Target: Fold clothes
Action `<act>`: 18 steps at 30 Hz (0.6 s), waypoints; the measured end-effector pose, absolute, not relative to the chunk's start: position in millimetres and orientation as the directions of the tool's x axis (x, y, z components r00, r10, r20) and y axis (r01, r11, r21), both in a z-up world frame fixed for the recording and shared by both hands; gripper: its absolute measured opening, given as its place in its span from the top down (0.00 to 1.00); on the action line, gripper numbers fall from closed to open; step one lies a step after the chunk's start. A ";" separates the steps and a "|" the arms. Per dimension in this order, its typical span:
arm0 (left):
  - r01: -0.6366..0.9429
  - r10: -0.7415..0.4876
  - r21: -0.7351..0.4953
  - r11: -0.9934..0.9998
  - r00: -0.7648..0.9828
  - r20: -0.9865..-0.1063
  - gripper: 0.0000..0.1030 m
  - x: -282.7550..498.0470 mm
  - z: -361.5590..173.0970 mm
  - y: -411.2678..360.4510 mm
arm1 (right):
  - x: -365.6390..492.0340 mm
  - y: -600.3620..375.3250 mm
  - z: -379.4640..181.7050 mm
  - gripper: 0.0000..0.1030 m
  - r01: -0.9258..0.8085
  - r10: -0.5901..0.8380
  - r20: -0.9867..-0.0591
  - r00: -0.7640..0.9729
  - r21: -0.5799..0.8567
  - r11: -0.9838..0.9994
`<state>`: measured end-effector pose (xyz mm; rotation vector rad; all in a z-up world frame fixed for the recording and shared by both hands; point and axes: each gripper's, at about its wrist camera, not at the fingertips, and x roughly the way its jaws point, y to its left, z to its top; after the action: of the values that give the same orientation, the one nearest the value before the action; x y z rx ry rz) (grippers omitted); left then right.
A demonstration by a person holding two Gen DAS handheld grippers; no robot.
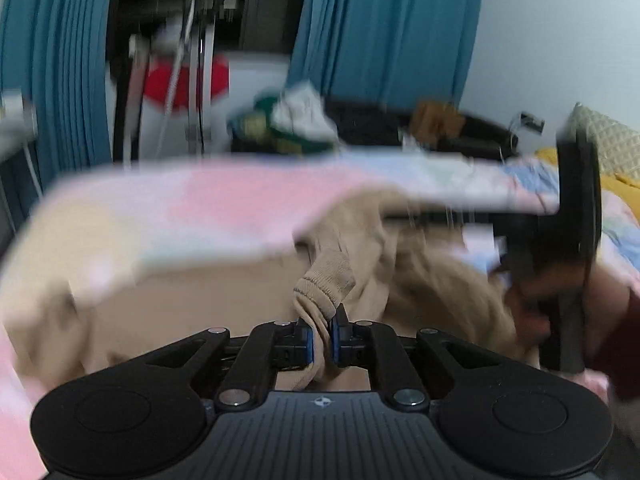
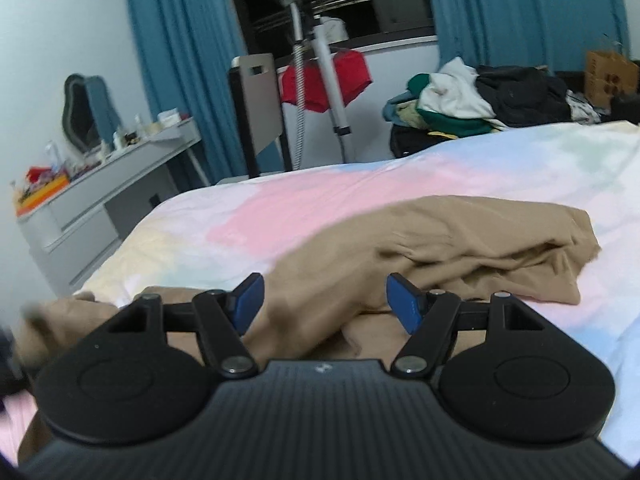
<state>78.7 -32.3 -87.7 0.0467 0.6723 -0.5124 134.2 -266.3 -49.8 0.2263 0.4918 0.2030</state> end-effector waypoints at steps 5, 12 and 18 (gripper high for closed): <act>0.530 -0.424 -0.071 0.845 0.583 -0.693 0.92 79.4 -115.8 -45.3 | 146.7 -250.9 -49.2 0.32 -0.160 0.271 -0.454 0.849 0.266 0.950; 0.550 -0.440 -0.080 0.831 0.562 -0.701 0.92 78.4 -119.9 -48.9 | 175.7 -228.7 -75.9 0.32 -0.180 0.304 -0.501 0.810 0.281 0.943; 0.544 -0.446 -0.097 0.833 0.557 -0.701 0.92 83.9 -119.4 -54.7 | 186.0 -204.9 -98.5 0.38 -0.183 0.253 -0.548 0.797 0.180 0.966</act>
<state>83.9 -54.7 -119.4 0.1364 0.7867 -0.5862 186.0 -204.9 -98.5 0.1205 0.6043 0.2347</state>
